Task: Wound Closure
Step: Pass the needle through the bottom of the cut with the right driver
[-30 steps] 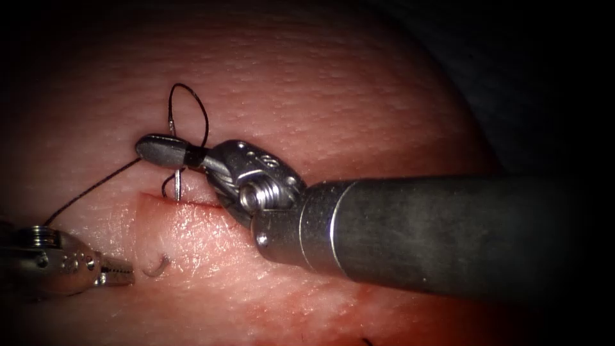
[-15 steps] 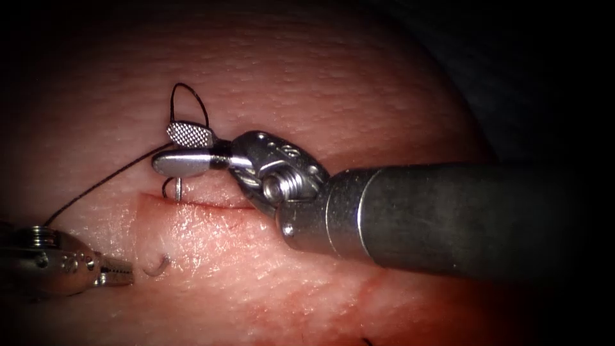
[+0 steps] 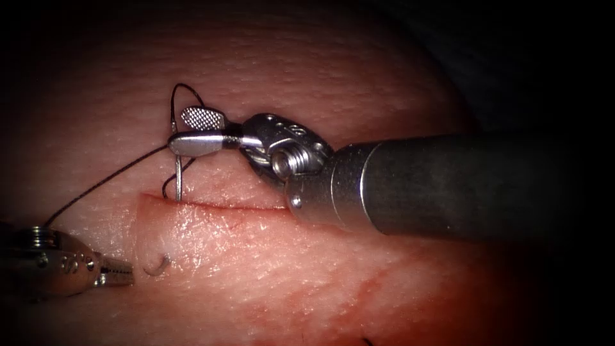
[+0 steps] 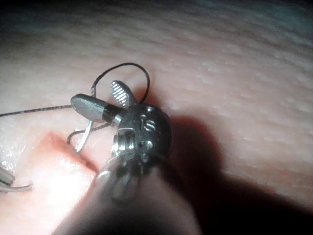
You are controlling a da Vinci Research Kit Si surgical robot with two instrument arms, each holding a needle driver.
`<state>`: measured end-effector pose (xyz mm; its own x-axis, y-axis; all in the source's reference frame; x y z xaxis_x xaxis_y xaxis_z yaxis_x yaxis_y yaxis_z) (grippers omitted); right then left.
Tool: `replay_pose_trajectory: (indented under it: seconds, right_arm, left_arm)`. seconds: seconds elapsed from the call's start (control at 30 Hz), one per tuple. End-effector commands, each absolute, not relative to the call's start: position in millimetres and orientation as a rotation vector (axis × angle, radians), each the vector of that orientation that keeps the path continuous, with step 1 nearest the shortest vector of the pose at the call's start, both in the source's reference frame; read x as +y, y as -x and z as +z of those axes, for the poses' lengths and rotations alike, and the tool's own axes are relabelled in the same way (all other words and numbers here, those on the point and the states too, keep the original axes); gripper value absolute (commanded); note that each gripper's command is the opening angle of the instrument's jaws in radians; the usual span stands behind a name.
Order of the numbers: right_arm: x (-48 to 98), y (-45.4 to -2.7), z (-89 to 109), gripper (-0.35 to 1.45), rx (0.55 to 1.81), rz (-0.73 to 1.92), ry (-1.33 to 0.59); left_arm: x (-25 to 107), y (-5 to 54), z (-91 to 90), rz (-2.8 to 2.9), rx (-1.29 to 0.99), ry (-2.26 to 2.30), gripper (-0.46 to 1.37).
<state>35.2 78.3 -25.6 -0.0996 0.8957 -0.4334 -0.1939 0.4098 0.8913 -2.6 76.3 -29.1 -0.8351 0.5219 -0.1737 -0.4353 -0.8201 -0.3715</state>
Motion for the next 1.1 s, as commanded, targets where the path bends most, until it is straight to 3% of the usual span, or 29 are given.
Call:
replay_pose_trajectory:
  seconds: [0.03, 0.3, 0.4, 0.43, 0.47, 0.5, 1.1]
  right_arm:
    - [77.8, -35.6, -25.1, 0.98, 1.362, 1.042, -0.691]
    - [76.8, -37.5, -24.4, 0.94, 1.365, 1.022, -0.698]
    - [76.7, -37.8, -24.2, 0.79, 1.365, 1.022, -0.696]
    - [76.6, -37.8, -24.2, 0.51, 1.366, 1.018, -0.699]
    - [76.5, -37.7, -24.2, -0.29, 1.363, 1.027, -0.718]
    - [76.5, -37.6, -24.3, -0.35, 1.360, 1.039, -0.734]
    - [74.0, -38.5, -25.3, -0.35, 1.187, 1.464, -1.158]
  left_arm:
    - [76.3, 2.6, -29.1, 2.566, -0.446, 0.370, -0.35]
    - [76.2, 2.6, -29.2, 2.566, -0.446, 0.369, -0.35]
    - [76.2, 2.6, -29.2, 2.566, -0.446, 0.369, -0.35]
    - [76.2, 2.6, -29.2, 2.566, -0.446, 0.369, -0.35]
    - [76.2, 2.6, -29.2, 2.566, -0.446, 0.369, -0.35]
    - [76.2, 2.6, -29.2, 2.566, -0.446, 0.369, -0.35]
    - [76.2, 2.5, -29.1, 2.566, -0.445, 0.370, -0.35]
